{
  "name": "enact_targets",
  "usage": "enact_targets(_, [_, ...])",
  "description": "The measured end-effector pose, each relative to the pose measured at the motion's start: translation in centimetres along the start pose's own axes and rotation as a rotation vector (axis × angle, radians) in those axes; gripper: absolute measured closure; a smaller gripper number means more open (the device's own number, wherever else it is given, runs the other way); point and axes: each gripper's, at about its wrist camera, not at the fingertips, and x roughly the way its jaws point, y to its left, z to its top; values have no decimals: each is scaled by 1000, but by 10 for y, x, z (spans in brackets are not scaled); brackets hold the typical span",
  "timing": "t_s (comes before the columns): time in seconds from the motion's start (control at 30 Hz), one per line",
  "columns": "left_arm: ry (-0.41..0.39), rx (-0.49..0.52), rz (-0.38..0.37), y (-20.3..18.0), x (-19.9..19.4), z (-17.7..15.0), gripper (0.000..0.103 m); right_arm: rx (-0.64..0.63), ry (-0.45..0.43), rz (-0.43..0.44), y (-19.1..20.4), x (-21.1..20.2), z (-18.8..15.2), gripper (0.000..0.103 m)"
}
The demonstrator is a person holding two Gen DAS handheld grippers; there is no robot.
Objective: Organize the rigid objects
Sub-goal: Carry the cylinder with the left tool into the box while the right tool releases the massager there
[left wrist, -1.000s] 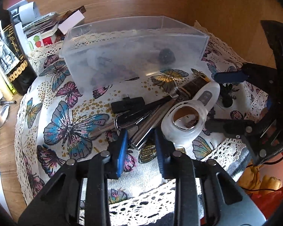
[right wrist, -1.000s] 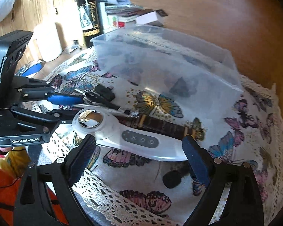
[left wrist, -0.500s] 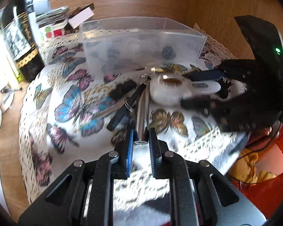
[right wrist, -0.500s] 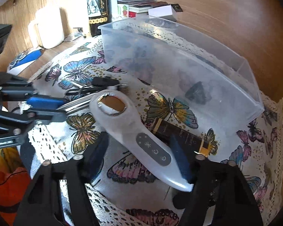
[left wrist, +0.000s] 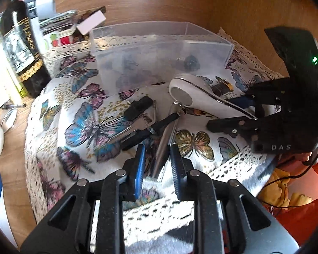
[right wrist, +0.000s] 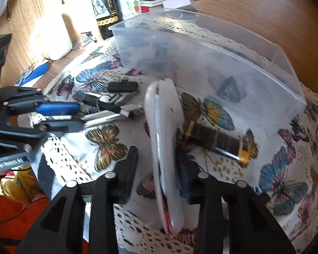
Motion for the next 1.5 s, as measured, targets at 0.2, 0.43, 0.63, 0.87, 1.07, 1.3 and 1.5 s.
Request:
enact_targets(0.2, [29, 34, -28, -9, 15, 8, 81, -23, 10, -15, 2, 16, 21, 65])
enact_targets(0.43, [24, 88, -24, -23, 26, 15, 85, 17, -26, -37, -5, 12, 18, 79])
enact_targets(0.63, [3, 51, -37, -22, 21, 19, 88, 37, -86, -78, -9, -11, -3, 79])
enact_targets(0.87, [-111, 28, -19, -23, -8, 31, 88, 79, -173, -109, -19, -39, -7, 80])
enact_targets(1.07, [-167, 14, -24, -21, -25, 38, 88, 92, -218, -126, -21, -53, -6, 79])
enact_targets(1.3, [-114, 28, -24, -19, -27, 22, 87, 97, -221, -138, -24, -57, -11, 79])
enact_targets(1.5, [-24, -28, -18, -16, 9, 14, 87, 111, -211, -124, -23, -50, -11, 79])
